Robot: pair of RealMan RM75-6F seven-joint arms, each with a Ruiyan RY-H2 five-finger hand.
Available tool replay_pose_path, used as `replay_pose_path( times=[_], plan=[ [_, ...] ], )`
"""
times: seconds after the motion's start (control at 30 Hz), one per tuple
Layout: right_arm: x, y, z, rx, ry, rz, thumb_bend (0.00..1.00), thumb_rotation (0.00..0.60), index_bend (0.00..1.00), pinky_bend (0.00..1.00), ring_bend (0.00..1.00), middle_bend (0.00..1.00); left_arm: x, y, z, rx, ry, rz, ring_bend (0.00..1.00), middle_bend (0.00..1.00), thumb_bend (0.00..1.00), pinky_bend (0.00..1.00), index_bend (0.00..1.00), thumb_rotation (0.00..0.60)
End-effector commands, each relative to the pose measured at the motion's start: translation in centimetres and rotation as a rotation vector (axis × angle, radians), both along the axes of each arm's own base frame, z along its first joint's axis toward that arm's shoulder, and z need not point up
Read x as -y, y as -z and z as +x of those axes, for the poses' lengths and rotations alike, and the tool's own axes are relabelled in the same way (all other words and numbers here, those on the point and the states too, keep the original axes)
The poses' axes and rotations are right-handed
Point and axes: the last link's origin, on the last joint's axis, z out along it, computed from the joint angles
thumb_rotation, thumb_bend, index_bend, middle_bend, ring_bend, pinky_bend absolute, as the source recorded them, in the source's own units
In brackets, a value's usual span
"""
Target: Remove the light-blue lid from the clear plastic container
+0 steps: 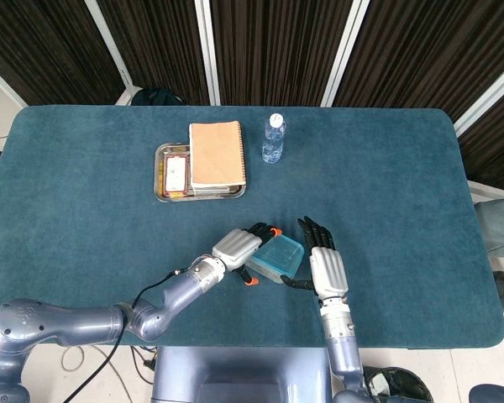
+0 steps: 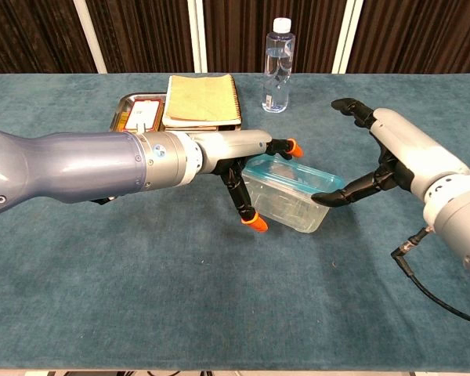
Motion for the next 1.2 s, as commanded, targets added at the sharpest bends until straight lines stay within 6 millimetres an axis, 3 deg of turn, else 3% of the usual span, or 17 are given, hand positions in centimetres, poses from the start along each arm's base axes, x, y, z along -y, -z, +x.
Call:
replay_pose_path(
  times=[0.03,0.13,0.5,0.77,0.97,1.2],
  plan=[
    [0.2,0.1,0.0,-0.002,0.001,0.001,0.22,0.600,0.00,0.00,0.00,0.00,0.0,0.0,0.0,0.000,-0.002,0.000,0.03,0.04,0.01,0.28,0.00,0.600],
    [0.4,0.3,0.1,-0.011,0.000,0.001,0.22,0.600,0.03,0.00,0.00,0.00,0.0,0.1,0.0,0.001,-0.003,-0.001,0.04,0.04,0.01,0.28,0.00,0.600],
    [1.8,0.8,0.5,-0.040,-0.002,-0.008,0.27,0.600,0.33,0.00,0.00,0.09,-0.1,0.1,0.0,0.006,-0.008,0.001,0.04,0.05,0.01,0.29,0.00,0.600],
    [2.1,0.8,0.5,-0.047,-0.008,-0.013,0.46,0.600,0.51,0.00,0.00,0.14,-0.1,-0.1,0.0,0.013,-0.011,0.004,0.05,0.06,0.01,0.29,0.00,0.600],
    [2.0,0.3,0.1,-0.048,0.001,-0.015,0.58,0.600,0.55,0.00,0.00,0.16,-0.1,-0.5,0.2,0.031,-0.015,0.009,0.05,0.06,0.01,0.29,0.00,0.600],
    [1.8,-0.3,-0.4,-0.052,0.005,-0.015,0.61,0.600,0.57,0.00,0.00,0.17,-0.4,-1.7,1.1,0.082,-0.029,0.023,0.05,0.06,0.01,0.29,0.00,0.600]
  ],
)
